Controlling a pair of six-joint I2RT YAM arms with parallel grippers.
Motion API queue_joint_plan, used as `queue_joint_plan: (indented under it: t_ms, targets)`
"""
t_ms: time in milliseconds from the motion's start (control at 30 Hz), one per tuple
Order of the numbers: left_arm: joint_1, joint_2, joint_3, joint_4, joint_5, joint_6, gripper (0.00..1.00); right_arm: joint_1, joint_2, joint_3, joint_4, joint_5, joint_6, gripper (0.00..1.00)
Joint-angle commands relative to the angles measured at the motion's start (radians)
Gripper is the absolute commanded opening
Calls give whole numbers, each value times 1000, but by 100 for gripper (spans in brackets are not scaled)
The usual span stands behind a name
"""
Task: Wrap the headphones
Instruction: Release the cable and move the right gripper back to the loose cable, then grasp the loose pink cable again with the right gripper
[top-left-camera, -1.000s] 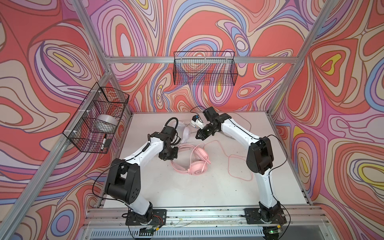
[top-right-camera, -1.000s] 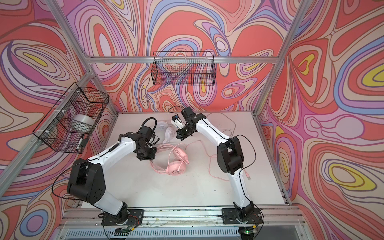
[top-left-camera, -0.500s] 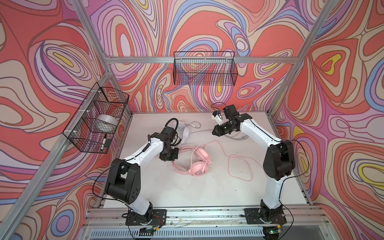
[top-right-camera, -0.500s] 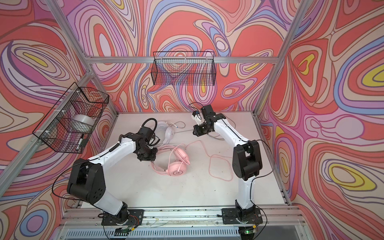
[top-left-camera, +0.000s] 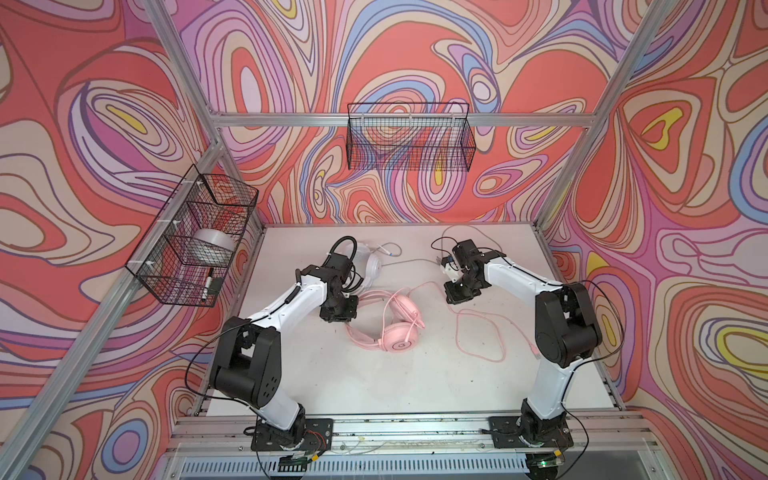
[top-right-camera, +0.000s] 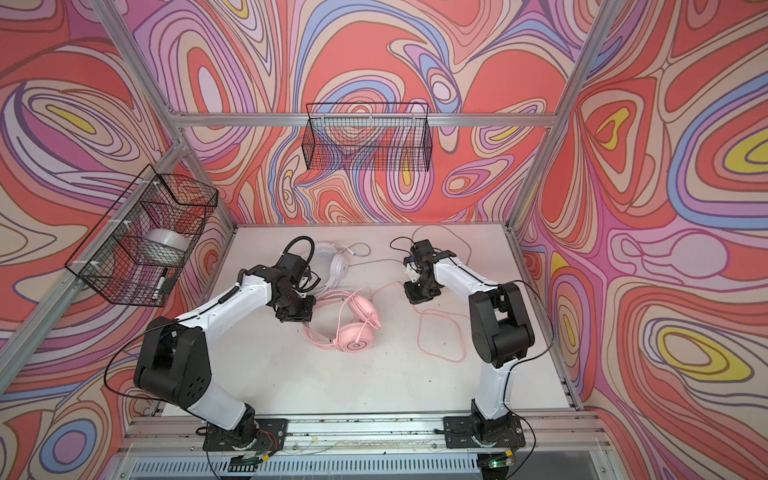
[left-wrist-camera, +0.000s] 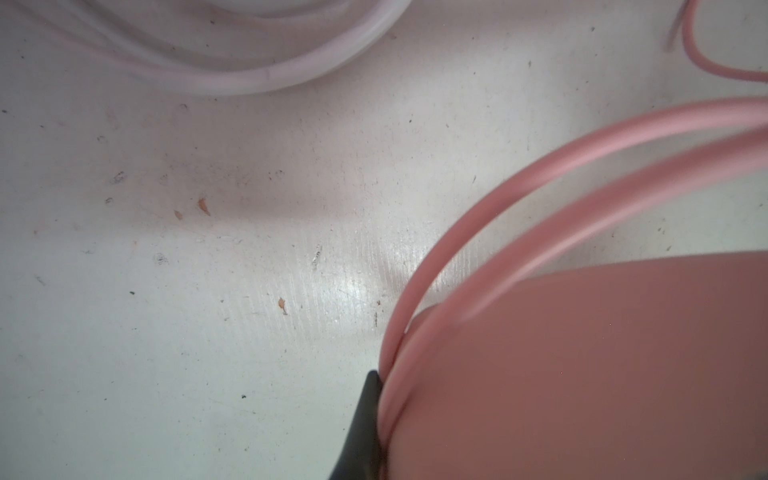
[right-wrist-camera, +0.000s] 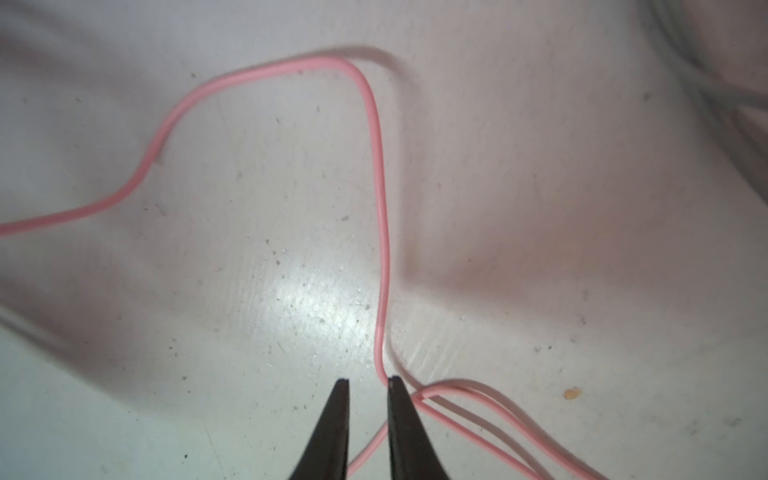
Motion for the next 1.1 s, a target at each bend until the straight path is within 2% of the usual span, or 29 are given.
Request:
queue_joint_plan:
  t_ms: [0,500,1067]
  targets:
    - [-4,-20,14,22,52,-1,0,0,-14,-42,8,52,16,21]
    - [-5,-23,18,13,46,-6,0,6,21,-79,47,92,-29,22]
    - [-4,-8,27,7,43,-12,0,39,51,-69,59,66,-35,25]
